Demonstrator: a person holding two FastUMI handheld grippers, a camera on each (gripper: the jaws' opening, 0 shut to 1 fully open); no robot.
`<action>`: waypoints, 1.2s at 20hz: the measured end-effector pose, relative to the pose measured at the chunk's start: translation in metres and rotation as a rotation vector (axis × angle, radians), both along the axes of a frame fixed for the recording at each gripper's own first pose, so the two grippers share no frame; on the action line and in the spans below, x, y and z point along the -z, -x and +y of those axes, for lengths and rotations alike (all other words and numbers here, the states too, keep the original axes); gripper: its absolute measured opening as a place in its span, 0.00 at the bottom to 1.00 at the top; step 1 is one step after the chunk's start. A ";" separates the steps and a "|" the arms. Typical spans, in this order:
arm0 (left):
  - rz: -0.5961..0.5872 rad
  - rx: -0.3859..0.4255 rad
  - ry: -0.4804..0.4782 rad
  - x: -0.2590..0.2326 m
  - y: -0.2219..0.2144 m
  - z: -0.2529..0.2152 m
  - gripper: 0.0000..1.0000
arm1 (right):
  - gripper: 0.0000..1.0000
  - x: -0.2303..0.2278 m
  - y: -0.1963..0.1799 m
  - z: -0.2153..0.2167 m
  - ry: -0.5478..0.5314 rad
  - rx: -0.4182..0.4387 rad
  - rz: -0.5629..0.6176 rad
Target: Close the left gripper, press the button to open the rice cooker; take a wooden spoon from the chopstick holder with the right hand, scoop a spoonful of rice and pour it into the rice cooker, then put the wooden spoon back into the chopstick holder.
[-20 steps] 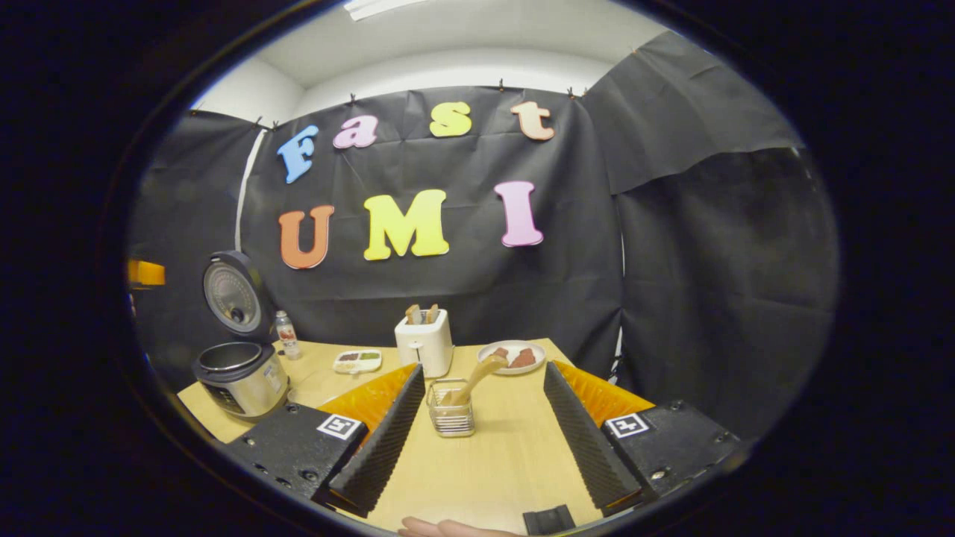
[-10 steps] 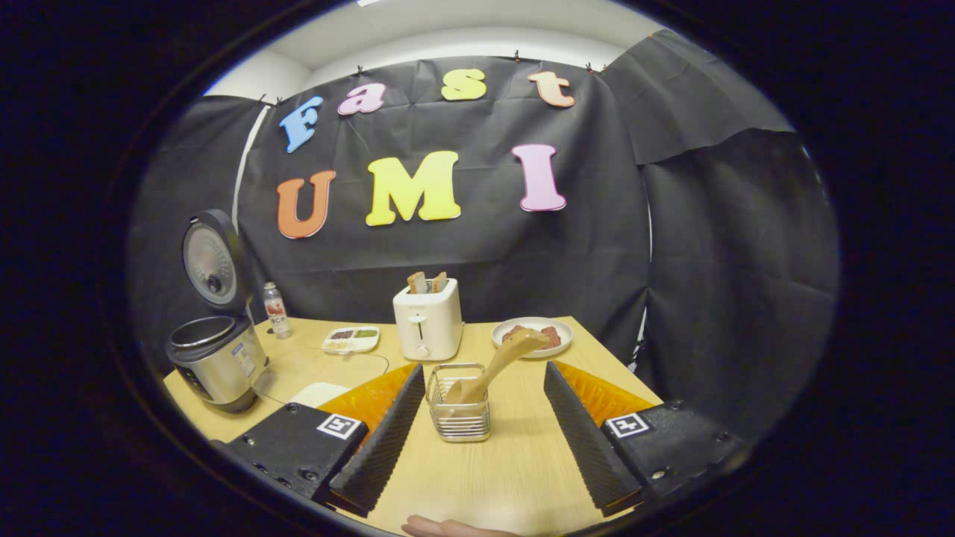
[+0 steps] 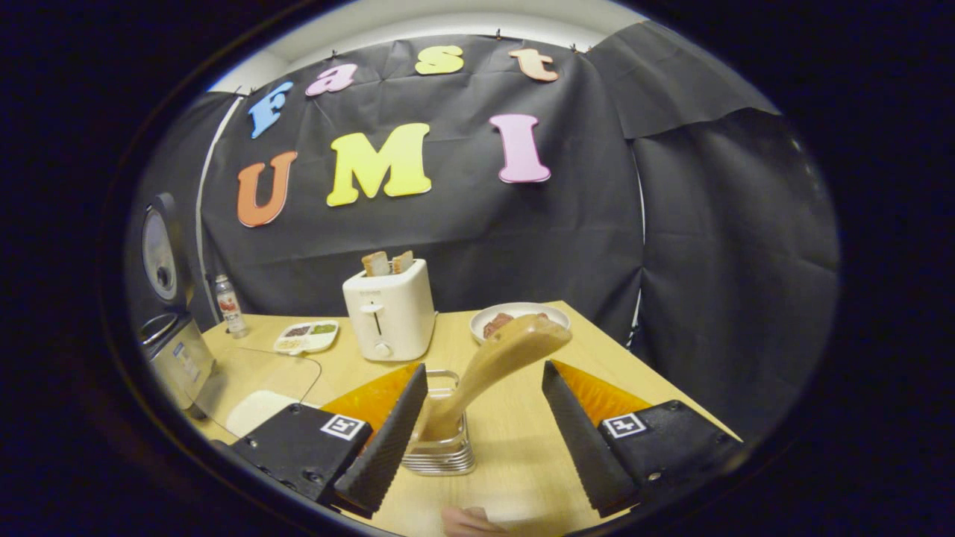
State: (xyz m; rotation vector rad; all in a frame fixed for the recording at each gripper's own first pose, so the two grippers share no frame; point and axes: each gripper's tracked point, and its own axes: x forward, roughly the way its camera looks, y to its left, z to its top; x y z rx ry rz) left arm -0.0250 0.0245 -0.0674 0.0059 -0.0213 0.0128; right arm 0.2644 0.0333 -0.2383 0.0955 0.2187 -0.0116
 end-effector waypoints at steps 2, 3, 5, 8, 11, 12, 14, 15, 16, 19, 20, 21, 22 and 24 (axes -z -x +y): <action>-0.002 0.005 -0.001 0.003 -0.002 0.000 0.96 | 0.96 0.000 -0.008 0.010 -0.059 -0.030 -0.005; -0.001 0.008 -0.006 0.005 -0.003 -0.001 0.96 | 0.87 0.006 -0.014 0.010 -0.066 -0.031 0.021; 0.032 0.022 -0.023 0.016 -0.004 -0.004 0.96 | 0.89 0.015 -0.022 0.011 -0.059 -0.031 0.059; 0.031 0.020 -0.040 0.013 0.004 -0.001 0.96 | 0.41 0.003 -0.018 0.018 -0.080 -0.052 0.026; 0.017 0.024 -0.050 0.009 0.012 -0.001 0.96 | 0.18 -0.010 -0.015 0.032 -0.073 -0.088 0.007; 0.013 0.026 -0.047 0.008 0.014 -0.002 0.96 | 0.15 -0.019 -0.014 0.033 -0.055 -0.087 -0.015; 0.010 0.035 -0.039 0.008 0.017 -0.001 0.96 | 0.13 -0.041 -0.009 0.035 -0.008 -0.099 -0.058; 0.013 0.036 -0.033 0.009 0.017 -0.001 0.96 | 0.13 -0.052 -0.004 0.037 0.017 -0.104 -0.081; 0.017 0.036 -0.027 0.010 0.019 0.001 0.96 | 0.13 -0.064 0.000 0.038 0.046 -0.103 -0.104; 0.013 0.030 -0.020 0.009 0.025 0.006 0.96 | 0.13 -0.098 0.018 0.053 0.103 -0.130 -0.164; 0.013 0.030 -0.016 0.009 0.026 0.008 0.96 | 0.13 -0.108 0.024 0.061 0.111 -0.148 -0.178; 0.010 0.032 -0.012 0.009 0.027 0.008 0.96 | 0.13 -0.116 0.029 0.071 0.118 -0.169 -0.189; 0.009 0.030 -0.008 0.008 0.028 0.010 0.96 | 0.13 -0.123 0.033 0.079 0.125 -0.183 -0.196; 0.003 0.026 -0.009 0.007 0.033 0.013 0.96 | 0.13 -0.133 0.039 0.099 0.128 -0.213 -0.207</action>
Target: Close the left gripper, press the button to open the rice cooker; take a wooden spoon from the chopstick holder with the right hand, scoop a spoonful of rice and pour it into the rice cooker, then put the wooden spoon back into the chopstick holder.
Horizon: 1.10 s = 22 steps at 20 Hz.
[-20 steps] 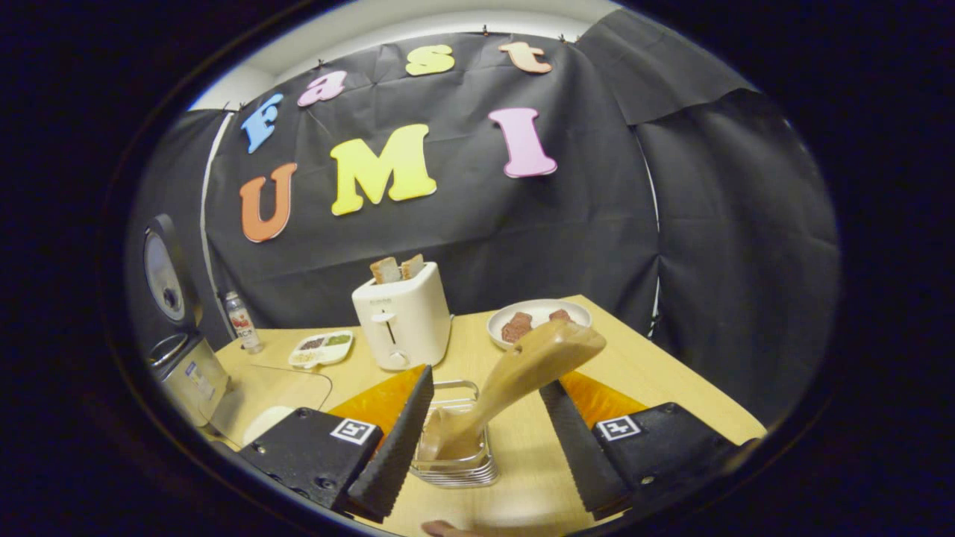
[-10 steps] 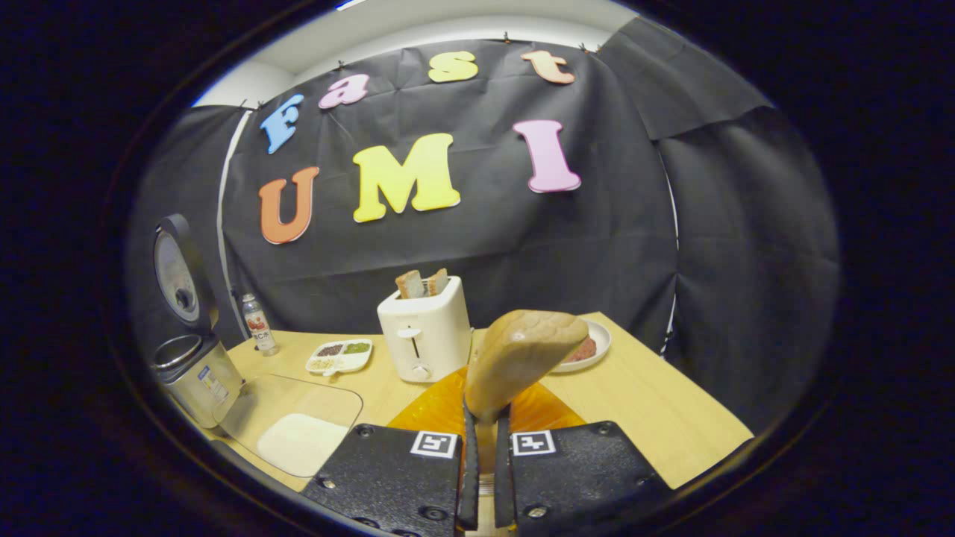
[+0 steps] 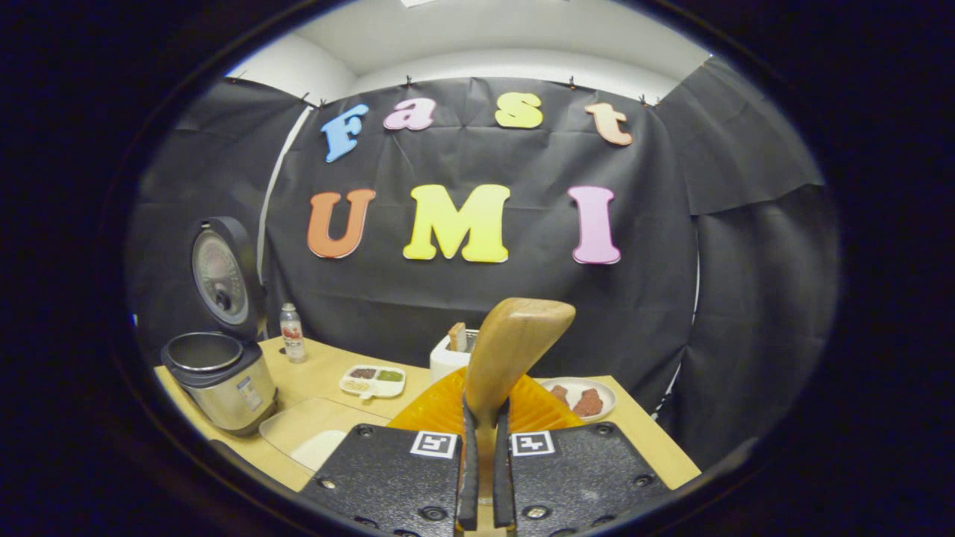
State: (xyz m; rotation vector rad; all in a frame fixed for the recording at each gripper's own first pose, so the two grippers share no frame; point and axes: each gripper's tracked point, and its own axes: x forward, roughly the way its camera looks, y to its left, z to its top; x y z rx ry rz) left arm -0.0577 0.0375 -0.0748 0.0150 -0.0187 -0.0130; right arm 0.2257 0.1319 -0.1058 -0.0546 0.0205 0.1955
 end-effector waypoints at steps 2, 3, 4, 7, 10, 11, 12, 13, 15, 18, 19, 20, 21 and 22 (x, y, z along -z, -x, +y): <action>-0.008 -0.005 -0.003 -0.004 0.004 0.002 0.96 | 0.13 -0.005 0.001 0.016 0.001 -0.018 -0.002; -0.009 -0.004 -0.001 -0.003 0.006 0.002 0.96 | 0.13 -0.006 0.001 0.024 -0.002 -0.029 0.000; -0.009 -0.004 0.002 -0.003 0.007 0.003 0.96 | 0.13 -0.006 0.001 0.035 -0.004 -0.044 0.006; -0.012 -0.005 0.018 -0.004 0.009 0.009 0.96 | 0.13 0.004 0.000 0.062 0.008 -0.078 0.031; -0.009 -0.018 0.031 -0.001 0.011 0.016 0.96 | 0.13 0.022 -0.006 0.091 0.039 -0.113 0.059; -0.007 -0.023 0.036 0.000 0.012 0.018 0.96 | 0.13 0.030 -0.009 0.100 0.050 -0.123 0.065; -0.005 -0.025 0.040 0.002 0.012 0.020 0.96 | 0.13 0.038 -0.013 0.108 0.058 -0.131 0.073; -0.001 -0.027 0.046 0.004 0.012 0.022 0.96 | 0.13 0.048 -0.016 0.114 0.069 -0.136 0.088; 0.007 -0.029 0.054 0.009 0.011 0.024 0.96 | 0.13 0.070 -0.022 0.123 0.096 -0.142 0.121; 0.014 -0.033 0.055 0.012 0.011 0.028 0.96 | 0.13 0.093 -0.030 0.122 0.124 -0.118 0.143; 0.017 -0.035 0.058 0.013 0.010 0.030 0.96 | 0.13 0.101 -0.033 0.120 0.141 -0.100 0.149; 0.017 -0.034 0.062 0.015 0.011 0.031 0.96 | 0.13 0.108 -0.036 0.116 0.165 -0.082 0.155; 0.019 -0.033 0.066 0.015 0.011 0.031 0.96 | 0.13 0.112 -0.037 0.113 0.176 -0.066 0.155; 0.022 -0.038 0.072 0.017 0.011 0.033 0.96 | 0.13 0.112 -0.036 0.113 0.176 -0.059 0.151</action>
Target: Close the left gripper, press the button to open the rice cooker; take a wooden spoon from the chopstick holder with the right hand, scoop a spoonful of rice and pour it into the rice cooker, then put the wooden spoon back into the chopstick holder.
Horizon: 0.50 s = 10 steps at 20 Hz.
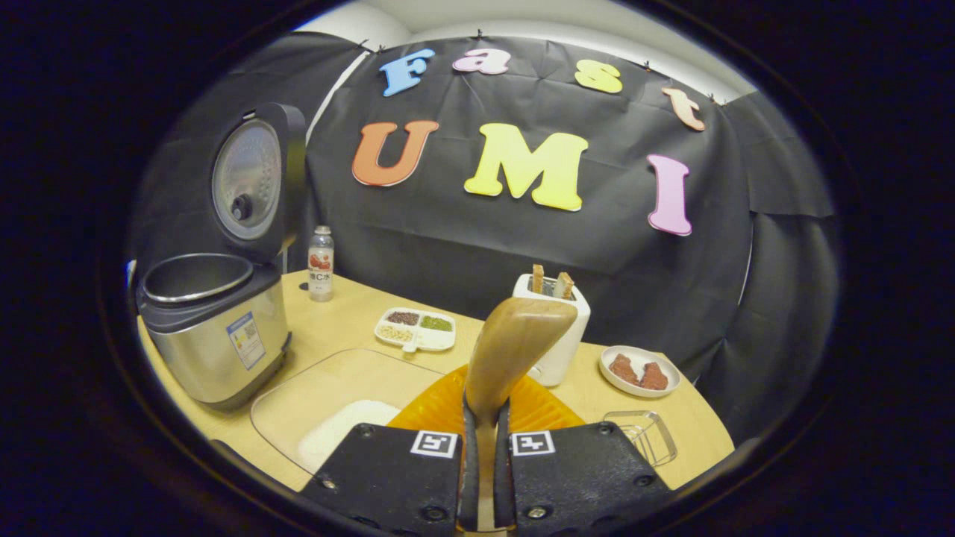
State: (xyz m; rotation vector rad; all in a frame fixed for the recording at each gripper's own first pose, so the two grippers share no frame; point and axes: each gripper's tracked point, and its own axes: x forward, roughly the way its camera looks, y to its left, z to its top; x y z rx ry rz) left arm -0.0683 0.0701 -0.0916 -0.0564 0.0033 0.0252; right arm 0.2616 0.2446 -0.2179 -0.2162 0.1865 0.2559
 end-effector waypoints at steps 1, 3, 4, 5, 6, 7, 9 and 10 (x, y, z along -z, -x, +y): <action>-0.003 -0.003 0.004 -0.001 0.000 0.002 0.96 | 0.13 0.000 0.001 0.001 -0.006 0.004 0.004; 0.005 0.001 0.015 0.003 -0.003 0.001 0.95 | 0.13 0.008 0.006 0.010 -0.050 -0.010 0.048; 0.013 0.001 0.019 0.007 -0.005 0.001 0.96 | 0.13 0.014 0.010 0.015 -0.094 -0.025 0.085; 0.019 0.002 0.024 0.009 -0.005 0.001 0.96 | 0.13 0.019 0.015 0.020 -0.152 -0.037 0.123; 0.028 0.002 0.027 0.011 -0.006 0.001 0.96 | 0.13 0.022 0.017 0.023 -0.211 -0.046 0.161; 0.036 0.002 0.027 0.014 -0.006 0.002 0.96 | 0.13 0.021 0.018 0.024 -0.269 -0.045 0.188; 0.040 -0.002 0.023 0.014 -0.007 0.003 0.96 | 0.13 0.022 0.016 0.028 -0.353 -0.053 0.231; 0.041 -0.004 0.022 0.015 -0.008 0.003 0.96 | 0.13 0.023 0.016 0.028 -0.387 -0.057 0.249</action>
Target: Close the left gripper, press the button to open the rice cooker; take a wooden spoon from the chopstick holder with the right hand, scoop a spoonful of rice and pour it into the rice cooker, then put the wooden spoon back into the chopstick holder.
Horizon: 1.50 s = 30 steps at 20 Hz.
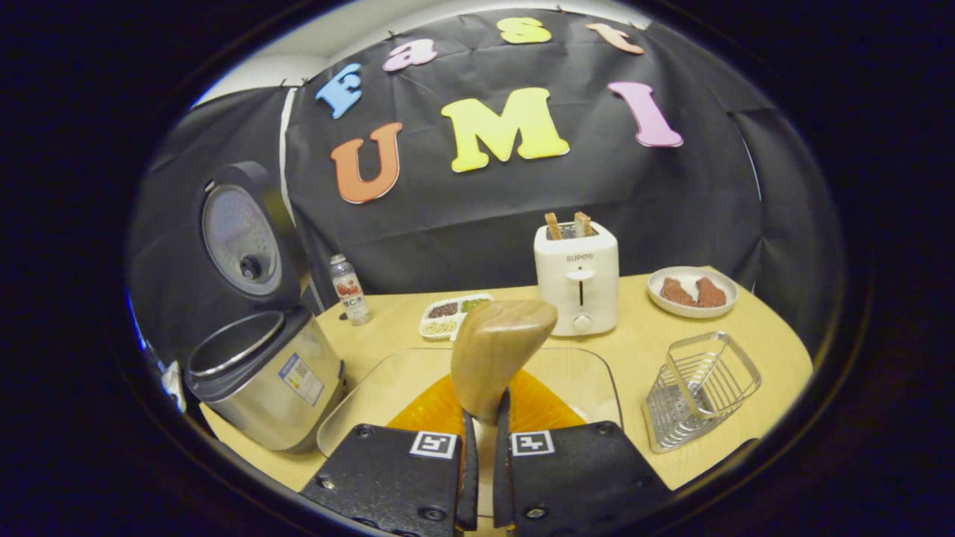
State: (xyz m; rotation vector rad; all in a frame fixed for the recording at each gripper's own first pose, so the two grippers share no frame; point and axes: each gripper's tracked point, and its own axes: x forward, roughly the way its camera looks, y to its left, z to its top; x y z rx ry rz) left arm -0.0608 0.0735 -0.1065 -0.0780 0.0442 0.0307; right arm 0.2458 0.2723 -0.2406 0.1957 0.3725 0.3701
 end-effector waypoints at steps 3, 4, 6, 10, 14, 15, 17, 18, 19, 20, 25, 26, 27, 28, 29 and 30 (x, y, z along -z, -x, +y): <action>0.000 0.005 0.009 0.002 -0.002 -0.003 0.96 | 0.13 0.001 -0.001 0.003 -0.077 -0.014 0.040; 0.002 0.008 0.010 0.002 -0.002 -0.003 0.96 | 0.13 0.000 0.000 0.004 -0.095 -0.016 0.048; 0.006 0.006 0.007 0.003 -0.003 -0.002 0.95 | 0.13 0.000 -0.001 0.004 -0.127 -0.016 0.063; 0.014 0.000 0.003 0.005 -0.005 -0.001 0.95 | 0.11 0.001 -0.002 0.002 -0.206 -0.008 0.086; 0.020 -0.005 0.008 0.007 -0.006 0.000 0.95 | 0.10 0.002 -0.002 -0.005 -0.302 0.014 0.104; 0.021 -0.006 0.007 0.006 -0.006 0.000 0.95 | 0.10 0.001 -0.002 -0.007 -0.335 0.020 0.114; 0.022 -0.009 0.007 0.008 -0.006 0.000 0.95 | 0.10 -0.001 0.000 -0.008 -0.388 0.021 0.119; 0.024 -0.007 0.007 0.009 -0.006 0.000 0.95 | 0.10 -0.004 0.002 -0.009 -0.422 0.024 0.127; 0.028 -0.008 0.006 0.009 -0.007 0.000 0.95 | 0.10 -0.008 0.003 -0.010 -0.454 0.027 0.132; 0.031 -0.010 0.005 0.010 -0.007 -0.001 0.95 | 0.10 -0.012 0.004 -0.011 -0.494 0.029 0.141; 0.039 -0.006 -0.004 0.012 -0.009 -0.002 0.95 | 0.10 -0.033 0.007 -0.031 -0.724 0.073 0.174; 0.039 -0.004 -0.005 0.011 -0.009 -0.004 0.95 | 0.10 -0.036 0.007 -0.034 -0.781 0.080 0.188; 0.042 -0.004 -0.006 0.012 -0.010 -0.005 0.95 | 0.10 -0.039 0.007 -0.038 -0.845 0.088 0.203; 0.043 -0.003 -0.008 0.012 -0.009 -0.006 0.95 | 0.14 -0.043 0.007 -0.043 -0.915 0.096 0.218; 0.044 -0.003 -0.011 0.011 -0.009 -0.006 0.95 | 0.10 -0.047 0.009 -0.047 -0.982 0.101 0.234; 0.044 -0.002 -0.014 0.009 -0.009 -0.007 0.95 | 0.10 -0.051 0.010 -0.053 -1.057 0.109 0.246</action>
